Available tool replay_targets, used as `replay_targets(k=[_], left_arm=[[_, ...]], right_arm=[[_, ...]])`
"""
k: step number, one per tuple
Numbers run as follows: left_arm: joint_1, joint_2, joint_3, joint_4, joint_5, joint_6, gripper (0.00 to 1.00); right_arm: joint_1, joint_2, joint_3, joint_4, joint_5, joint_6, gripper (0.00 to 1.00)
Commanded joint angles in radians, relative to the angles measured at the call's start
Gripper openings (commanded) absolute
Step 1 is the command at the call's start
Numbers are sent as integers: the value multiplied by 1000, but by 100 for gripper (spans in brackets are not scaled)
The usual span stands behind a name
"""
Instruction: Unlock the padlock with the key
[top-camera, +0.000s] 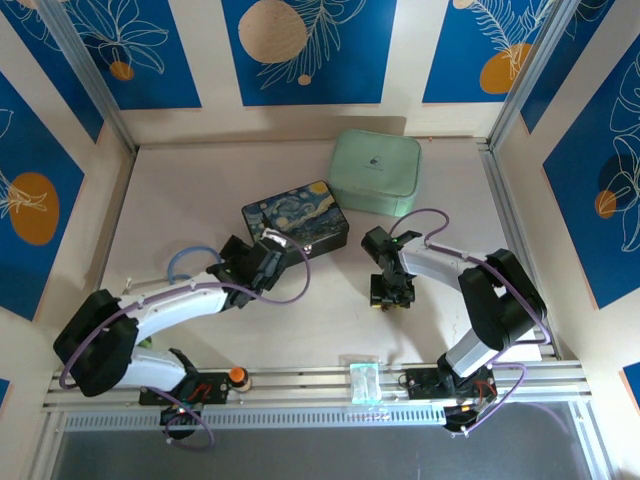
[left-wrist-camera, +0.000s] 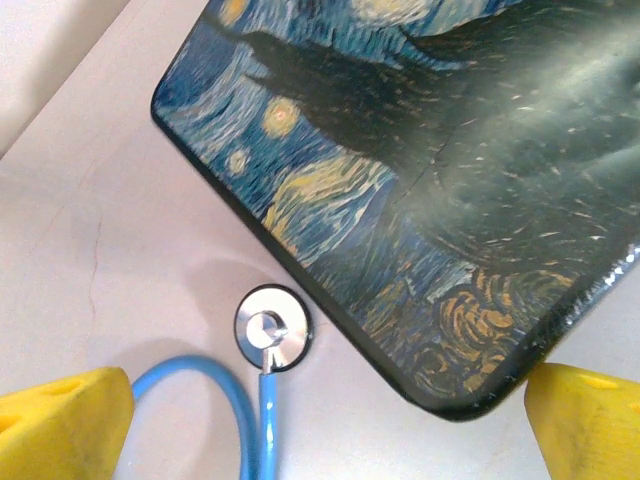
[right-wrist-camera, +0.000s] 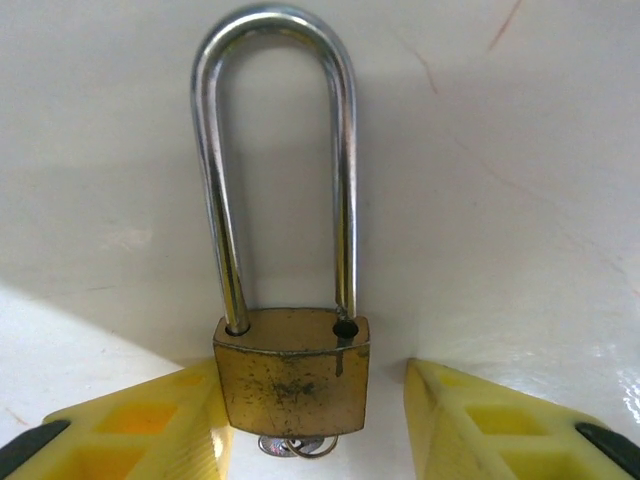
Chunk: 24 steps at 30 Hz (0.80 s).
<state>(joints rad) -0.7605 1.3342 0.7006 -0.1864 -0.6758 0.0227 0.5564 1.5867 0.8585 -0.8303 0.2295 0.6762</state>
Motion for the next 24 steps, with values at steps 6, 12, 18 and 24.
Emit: replay_targets(k=[6,12,18,24], left_arm=[[68,-147,-42,-29,114,-68,99],[104,-307,-91,0,228,-146,99],[188,-438,-170,152,185,-141,99],[261,-427,-314,481,59,-2,99]], right_arm=[[23,-94,4,-96,16,-9,55],[39,-243,13,-25,77,-50,70],[-13,-390,-30,169,218,-167,95],[-145,-450,-189,529,297,-371,95]])
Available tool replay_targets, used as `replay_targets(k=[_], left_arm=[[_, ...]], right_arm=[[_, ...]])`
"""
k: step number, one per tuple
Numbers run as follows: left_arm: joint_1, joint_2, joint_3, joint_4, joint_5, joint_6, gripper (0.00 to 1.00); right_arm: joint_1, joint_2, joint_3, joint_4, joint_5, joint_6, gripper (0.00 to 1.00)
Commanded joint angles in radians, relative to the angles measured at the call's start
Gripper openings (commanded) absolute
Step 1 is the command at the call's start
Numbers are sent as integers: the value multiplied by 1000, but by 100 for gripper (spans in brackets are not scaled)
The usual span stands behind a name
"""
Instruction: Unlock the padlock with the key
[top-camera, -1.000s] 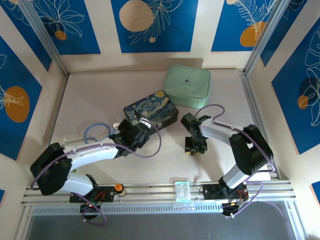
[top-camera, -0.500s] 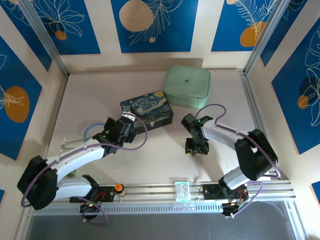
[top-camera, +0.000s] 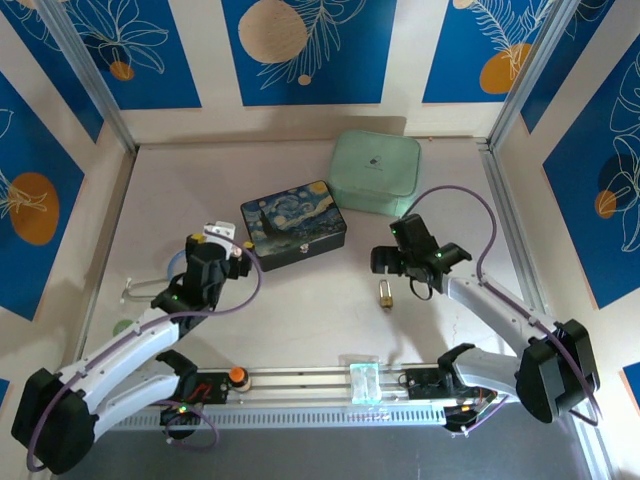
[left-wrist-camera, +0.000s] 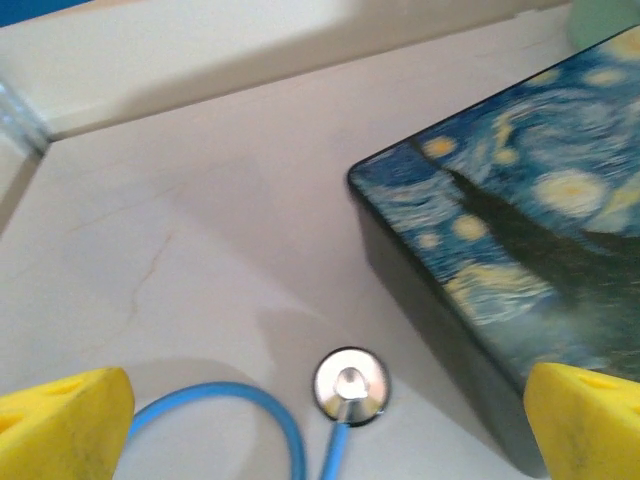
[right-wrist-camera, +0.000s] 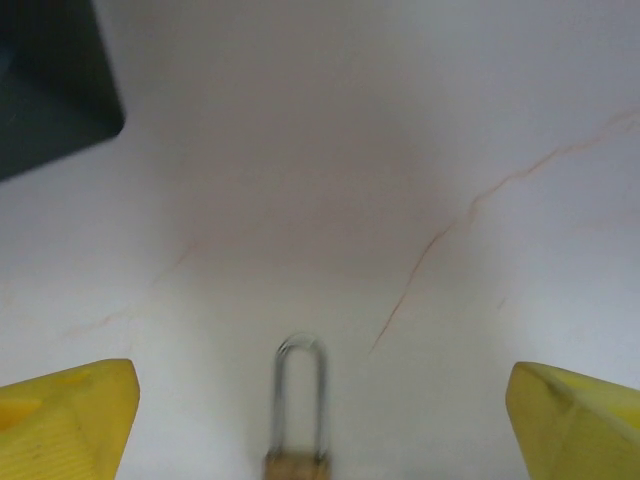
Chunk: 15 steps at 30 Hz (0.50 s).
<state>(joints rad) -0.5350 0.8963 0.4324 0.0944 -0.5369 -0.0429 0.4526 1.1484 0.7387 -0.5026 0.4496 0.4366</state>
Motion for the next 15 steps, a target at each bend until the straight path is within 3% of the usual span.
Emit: replay_targets(k=[1,5,9,15], left_arm=[[54,33,-63,257,-83,89,99],[136,152,-103,399,-78,120,100],[244,308,-147,572,-5,76,99],[349,454,-109,721,104,54,99]], right_arm=[[-69,-15,-95,263,87,-161,96],[-177,-49,-139,367,100,-198,96],[-261,-71,-323,728,77,-268,95],[-349,17,-423,1058,-39,-258,95]])
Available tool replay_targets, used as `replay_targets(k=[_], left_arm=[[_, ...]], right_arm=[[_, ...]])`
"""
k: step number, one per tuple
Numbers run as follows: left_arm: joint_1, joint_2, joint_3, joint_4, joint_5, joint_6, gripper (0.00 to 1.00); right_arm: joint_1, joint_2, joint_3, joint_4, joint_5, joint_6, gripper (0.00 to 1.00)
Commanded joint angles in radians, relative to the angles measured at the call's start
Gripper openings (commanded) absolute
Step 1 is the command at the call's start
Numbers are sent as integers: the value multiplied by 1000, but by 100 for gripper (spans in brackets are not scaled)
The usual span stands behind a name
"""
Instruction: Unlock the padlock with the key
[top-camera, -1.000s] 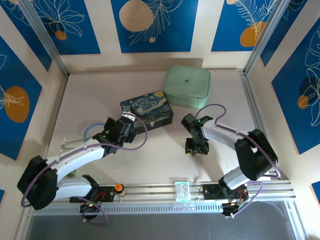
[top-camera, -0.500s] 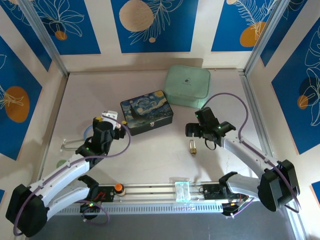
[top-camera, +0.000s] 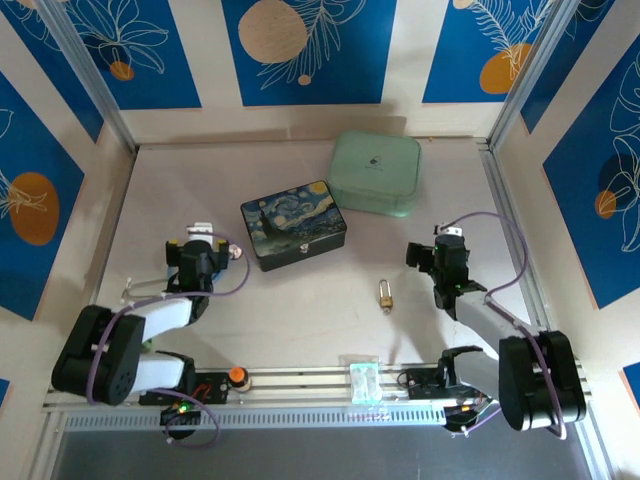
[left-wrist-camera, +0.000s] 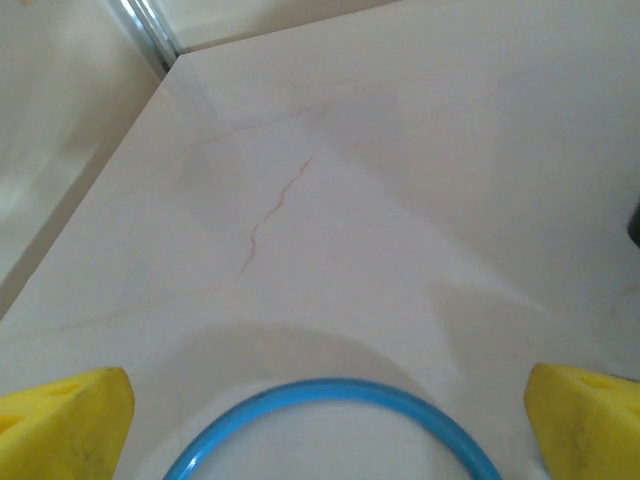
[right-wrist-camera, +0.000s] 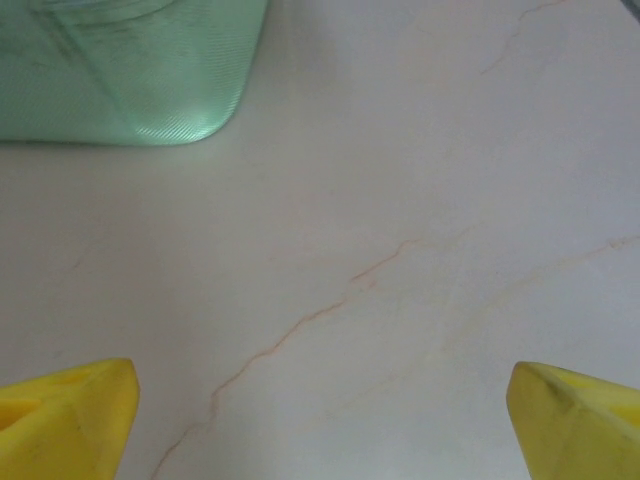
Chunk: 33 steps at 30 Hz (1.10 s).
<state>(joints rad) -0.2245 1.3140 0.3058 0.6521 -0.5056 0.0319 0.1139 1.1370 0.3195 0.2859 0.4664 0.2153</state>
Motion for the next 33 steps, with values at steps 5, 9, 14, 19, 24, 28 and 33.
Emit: replay_targets(k=[5,9,14,19,24,28,33], left_arm=[[94,168,21,318,138,-22,99],[114,178,10,342,204,-22,100],[117,274,49,377,251,5,100],[120,248,57,305,257,-15,100],[119,253,48,335,253,-5,100],[119,254,49,335,254,-7,99],[119,254,49,335,254,-7,99]], right_arm=[[-14,159,11,465,-91,-97,95],[-23,264,60,499,-142,-135,95],[-71,343,108,474,-215,-105,95],[-91,385,84,553,-245,-92,99],[-88,386,84,554,-237,-94,99],[-86,385,82,556,-236,-96,99],[-101,387,89,543,-263,-86,99]])
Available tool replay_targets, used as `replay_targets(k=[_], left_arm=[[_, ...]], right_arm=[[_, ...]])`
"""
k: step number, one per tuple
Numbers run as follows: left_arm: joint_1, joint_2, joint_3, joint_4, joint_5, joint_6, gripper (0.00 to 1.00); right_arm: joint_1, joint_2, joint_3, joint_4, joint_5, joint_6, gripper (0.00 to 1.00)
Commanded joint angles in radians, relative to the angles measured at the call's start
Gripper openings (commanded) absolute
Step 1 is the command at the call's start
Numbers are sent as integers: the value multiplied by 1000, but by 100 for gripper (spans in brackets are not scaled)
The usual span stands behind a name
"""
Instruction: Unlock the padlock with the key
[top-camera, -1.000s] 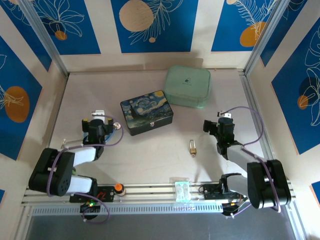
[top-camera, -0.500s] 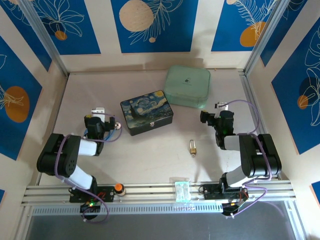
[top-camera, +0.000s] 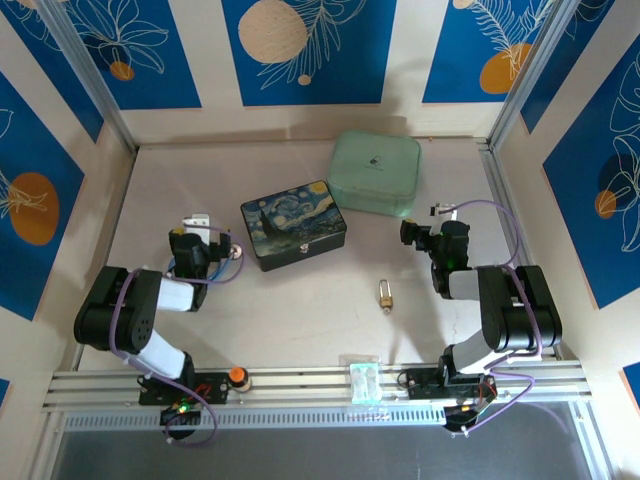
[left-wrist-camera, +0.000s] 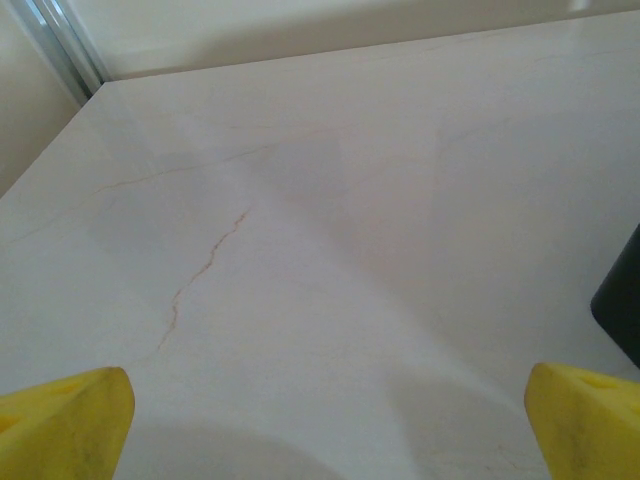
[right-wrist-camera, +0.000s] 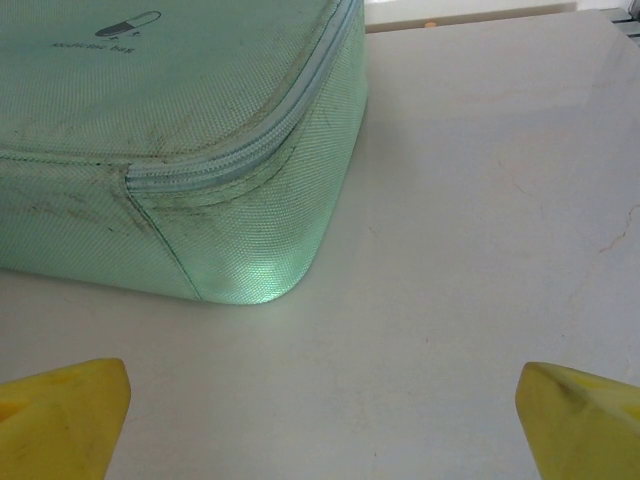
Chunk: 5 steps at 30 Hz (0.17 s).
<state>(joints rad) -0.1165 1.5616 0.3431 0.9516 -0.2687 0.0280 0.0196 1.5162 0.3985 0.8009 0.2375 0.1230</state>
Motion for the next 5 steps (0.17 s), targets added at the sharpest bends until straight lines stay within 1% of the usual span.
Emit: replay_targets(k=[1,5], left_arm=[[11,6,11,38,17,-2,99],[11,5,12,36,17,-4,99]], right_arm=[[-8,6,13,19,-34,7,99],[1,3,2,38,-27,-2,99]])
